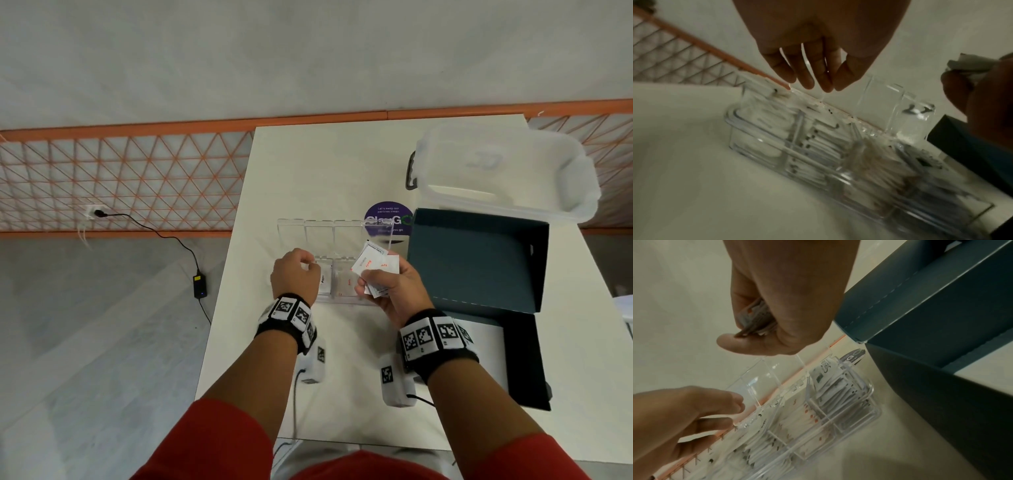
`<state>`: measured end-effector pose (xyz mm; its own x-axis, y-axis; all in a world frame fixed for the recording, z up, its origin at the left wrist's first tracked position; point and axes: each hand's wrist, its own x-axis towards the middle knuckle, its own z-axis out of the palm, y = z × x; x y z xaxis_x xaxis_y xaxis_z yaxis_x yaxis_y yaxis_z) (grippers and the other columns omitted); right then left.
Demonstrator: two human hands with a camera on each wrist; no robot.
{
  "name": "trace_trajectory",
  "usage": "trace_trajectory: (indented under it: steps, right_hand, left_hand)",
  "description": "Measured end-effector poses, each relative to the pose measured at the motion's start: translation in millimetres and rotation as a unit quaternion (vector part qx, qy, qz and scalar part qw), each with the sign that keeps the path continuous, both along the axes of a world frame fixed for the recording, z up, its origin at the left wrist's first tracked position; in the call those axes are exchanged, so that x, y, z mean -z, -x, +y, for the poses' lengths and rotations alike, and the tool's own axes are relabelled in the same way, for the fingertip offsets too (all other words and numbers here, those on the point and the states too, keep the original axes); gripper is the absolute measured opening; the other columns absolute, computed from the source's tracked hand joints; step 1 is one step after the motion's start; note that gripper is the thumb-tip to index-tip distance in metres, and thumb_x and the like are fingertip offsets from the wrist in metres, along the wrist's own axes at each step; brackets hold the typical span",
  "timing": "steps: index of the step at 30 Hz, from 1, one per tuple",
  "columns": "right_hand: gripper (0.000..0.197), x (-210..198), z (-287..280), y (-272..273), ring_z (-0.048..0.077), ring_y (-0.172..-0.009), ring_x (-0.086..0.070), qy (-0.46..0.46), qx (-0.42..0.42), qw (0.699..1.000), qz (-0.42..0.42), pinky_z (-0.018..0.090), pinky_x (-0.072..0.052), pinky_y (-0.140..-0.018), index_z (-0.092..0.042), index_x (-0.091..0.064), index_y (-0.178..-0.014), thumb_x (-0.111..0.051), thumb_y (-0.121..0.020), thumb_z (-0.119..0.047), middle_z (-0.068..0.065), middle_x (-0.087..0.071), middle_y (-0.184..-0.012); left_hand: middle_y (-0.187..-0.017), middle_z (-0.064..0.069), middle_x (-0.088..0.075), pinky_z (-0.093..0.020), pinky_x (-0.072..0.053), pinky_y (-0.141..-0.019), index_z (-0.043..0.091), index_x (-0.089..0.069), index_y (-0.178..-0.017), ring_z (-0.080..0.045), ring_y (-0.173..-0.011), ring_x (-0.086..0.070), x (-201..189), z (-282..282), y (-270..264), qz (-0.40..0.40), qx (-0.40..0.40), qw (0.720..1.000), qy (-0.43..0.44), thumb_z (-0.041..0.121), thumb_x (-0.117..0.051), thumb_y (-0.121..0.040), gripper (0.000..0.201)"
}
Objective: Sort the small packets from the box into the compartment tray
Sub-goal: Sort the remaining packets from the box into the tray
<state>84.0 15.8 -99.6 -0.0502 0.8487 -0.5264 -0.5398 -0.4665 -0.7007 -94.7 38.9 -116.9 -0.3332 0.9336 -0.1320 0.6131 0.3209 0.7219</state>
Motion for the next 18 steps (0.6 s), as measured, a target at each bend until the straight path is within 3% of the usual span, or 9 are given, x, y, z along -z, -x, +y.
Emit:
trace_trajectory:
  steps: [4,8,10,13,16,18]
  right_hand:
    - [0.045,-1,2,-2,0.022,-0.062,-0.066,-0.002,0.000,1.000,0.002,0.035,-0.059,-0.060,-0.009,-0.061,-0.113,-0.060,-0.080,0.021,0.020,-0.064,-0.103]
    - [0.045,-3,2,-1,0.021,-0.060,-0.065,-0.011,-0.016,1.000,-0.007,0.037,-0.060,-0.061,-0.009,-0.061,-0.115,-0.060,-0.081,0.020,0.018,-0.065,-0.098]
    - [0.046,-3,2,-1,0.021,-0.060,-0.064,-0.012,-0.017,1.000,-0.010,0.037,-0.060,-0.061,-0.008,-0.060,-0.117,-0.059,-0.081,0.021,0.017,-0.065,-0.097]
    - [0.045,-4,2,-4,0.022,-0.060,-0.064,-0.015,-0.019,1.000,-0.007,0.036,-0.060,-0.060,-0.008,-0.060,-0.116,-0.059,-0.081,0.020,0.018,-0.065,-0.098]
    - [0.043,-1,2,-8,0.023,-0.062,-0.066,-0.010,-0.008,1.000,-0.006,0.034,-0.059,-0.058,-0.012,-0.064,-0.110,-0.060,-0.081,0.019,0.014,-0.070,-0.093]
    - [0.042,0,2,-10,0.022,-0.064,-0.068,-0.009,-0.005,1.000,-0.012,0.032,-0.058,-0.056,-0.014,-0.064,-0.107,-0.061,-0.081,0.019,0.011,-0.072,-0.088]
  left_hand:
    - [-0.115,0.006,-0.063,-0.035,-0.040,-0.092,0.024,-0.066,-0.105,-0.021,-0.108,-0.051,4,4,16,0.143,0.115,0.982,0.037,0.020,-0.062,-0.086,0.020]
    - [-0.116,0.003,-0.061,-0.033,-0.036,-0.089,0.022,-0.061,-0.109,-0.021,-0.108,-0.052,2,10,18,0.236,0.214,0.944,0.086,0.024,-0.065,-0.086,0.023]
    - [-0.107,-0.001,-0.063,-0.032,-0.043,-0.086,0.019,-0.061,-0.105,-0.023,-0.101,-0.058,1,12,16,0.205,0.197,0.954,0.094,0.018,-0.064,-0.087,0.018]
    - [-0.089,-0.002,-0.065,-0.030,-0.053,-0.077,0.015,-0.065,-0.092,-0.023,-0.087,-0.064,-3,15,20,0.087,0.099,0.986,0.104,0.010,-0.066,-0.083,0.010]
    - [-0.074,0.007,-0.062,-0.020,-0.048,-0.071,0.013,-0.068,-0.088,-0.013,-0.077,-0.062,-7,17,26,-0.016,0.066,0.994,0.082,0.012,-0.075,-0.077,0.013]
    - [-0.074,0.009,-0.062,-0.011,-0.043,-0.061,0.017,-0.067,-0.083,-0.006,-0.071,-0.059,-8,15,26,-0.067,0.046,0.995,0.064,0.014,-0.076,-0.077,0.012]
